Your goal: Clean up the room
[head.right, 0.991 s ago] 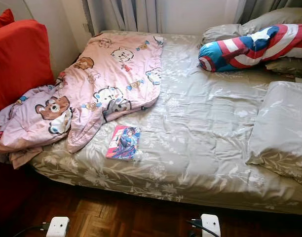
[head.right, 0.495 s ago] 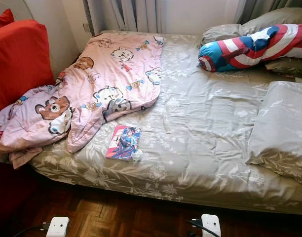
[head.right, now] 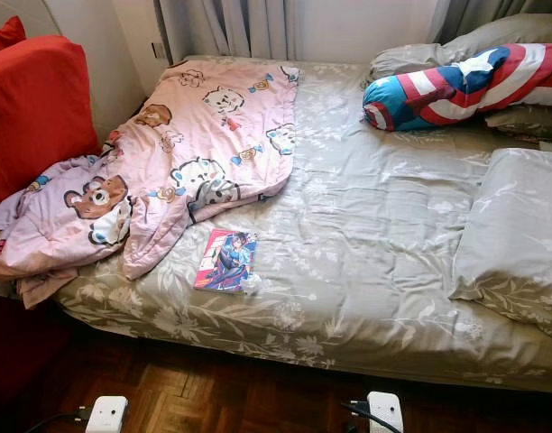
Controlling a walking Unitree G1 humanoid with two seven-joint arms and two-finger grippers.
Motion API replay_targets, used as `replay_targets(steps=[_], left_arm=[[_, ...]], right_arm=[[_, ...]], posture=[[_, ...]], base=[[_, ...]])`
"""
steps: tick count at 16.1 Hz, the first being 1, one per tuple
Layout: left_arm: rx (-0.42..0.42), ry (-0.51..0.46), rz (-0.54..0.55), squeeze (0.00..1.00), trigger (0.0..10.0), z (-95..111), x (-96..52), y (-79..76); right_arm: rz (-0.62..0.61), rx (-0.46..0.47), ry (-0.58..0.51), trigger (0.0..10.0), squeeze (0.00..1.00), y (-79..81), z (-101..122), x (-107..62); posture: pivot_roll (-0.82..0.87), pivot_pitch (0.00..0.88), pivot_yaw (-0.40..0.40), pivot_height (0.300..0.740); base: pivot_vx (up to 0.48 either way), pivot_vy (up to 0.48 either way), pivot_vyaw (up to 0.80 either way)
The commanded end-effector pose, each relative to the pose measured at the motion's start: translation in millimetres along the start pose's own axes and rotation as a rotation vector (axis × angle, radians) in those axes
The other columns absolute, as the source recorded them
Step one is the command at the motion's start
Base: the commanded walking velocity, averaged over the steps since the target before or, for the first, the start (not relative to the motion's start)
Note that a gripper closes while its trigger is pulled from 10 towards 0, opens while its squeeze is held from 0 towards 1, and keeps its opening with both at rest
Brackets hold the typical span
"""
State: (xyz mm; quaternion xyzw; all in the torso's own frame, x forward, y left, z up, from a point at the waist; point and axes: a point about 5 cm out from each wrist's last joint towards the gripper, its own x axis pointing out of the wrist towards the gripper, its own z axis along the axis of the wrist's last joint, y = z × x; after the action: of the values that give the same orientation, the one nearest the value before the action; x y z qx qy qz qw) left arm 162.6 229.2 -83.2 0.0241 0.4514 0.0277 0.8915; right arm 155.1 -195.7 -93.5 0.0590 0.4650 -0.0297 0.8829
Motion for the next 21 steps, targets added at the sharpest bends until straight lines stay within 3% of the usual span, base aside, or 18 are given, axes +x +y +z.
replay_targets(steps=[1, 21], left_arm=[[-0.015, 0.035, -0.002, 0.0, 10.0, -10.1, -2.1, -0.4], [-0.012, 0.042, -0.01, 0.0, 10.0, -11.0, -2.0, -1.9]], right_arm=[[-0.006, 0.009, 0.029, 10.0, 0.0, -1.5, -9.2, -2.0], [-0.005, 0.009, 0.031, 10.0, 0.0, -1.4, -9.6, -2.1]], posture=[[0.0, 0.117, -0.008, 0.74], [0.0, 0.122, -0.006, 0.74]], base=[[0.0, 0.0, 0.0], [0.0, 0.251, 0.0]])
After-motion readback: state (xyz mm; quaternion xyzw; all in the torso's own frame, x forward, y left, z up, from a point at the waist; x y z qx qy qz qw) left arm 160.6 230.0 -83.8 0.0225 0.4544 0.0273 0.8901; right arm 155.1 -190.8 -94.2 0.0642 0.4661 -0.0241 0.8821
